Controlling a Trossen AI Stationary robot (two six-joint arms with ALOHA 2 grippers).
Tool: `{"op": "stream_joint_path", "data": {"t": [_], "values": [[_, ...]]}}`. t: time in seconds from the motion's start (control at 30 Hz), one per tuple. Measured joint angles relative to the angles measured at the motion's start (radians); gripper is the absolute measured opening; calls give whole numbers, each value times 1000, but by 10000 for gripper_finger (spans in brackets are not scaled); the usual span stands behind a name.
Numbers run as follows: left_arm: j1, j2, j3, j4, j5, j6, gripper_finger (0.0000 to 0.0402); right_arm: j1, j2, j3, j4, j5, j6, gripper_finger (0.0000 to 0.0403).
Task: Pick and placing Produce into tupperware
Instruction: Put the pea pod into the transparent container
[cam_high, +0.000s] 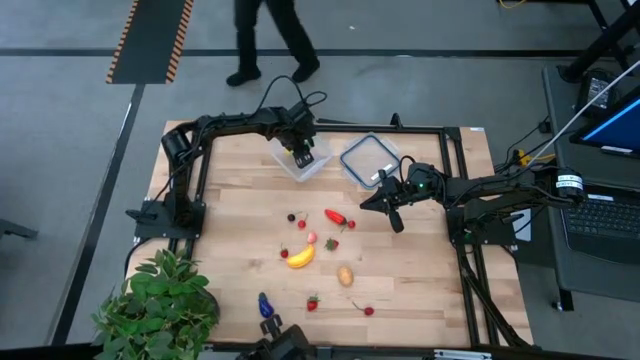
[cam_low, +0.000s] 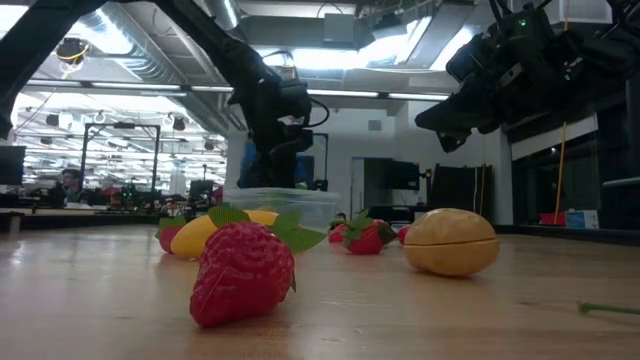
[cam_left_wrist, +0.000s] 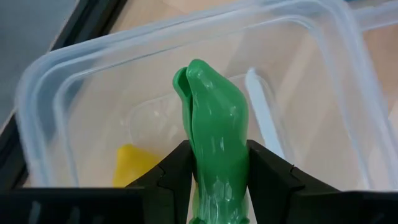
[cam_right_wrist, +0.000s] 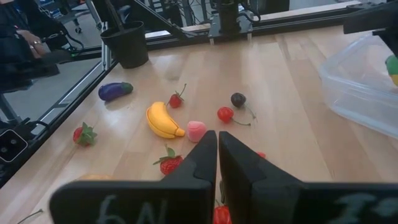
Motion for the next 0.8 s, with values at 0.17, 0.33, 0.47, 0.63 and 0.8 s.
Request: {"op": "stream_joint_path", "data": {"t": [0.17,0.33,0.47,0.63,0.8], "values": [[7,13,0,4,37,-15,116,0,0,0,1,0,0,21],[8,26,-1,7,48,-17,116,0,0,0,2,0,0,21],[10,35,-1,-4,48,-20,116,0,0,0,7,0,0,21],[8,45,-1,-2,49,-20,116,0,0,0,8,0,0,21],[8,45,-1,1,49,-17,116,0,0,0,8,0,4,21]]}}
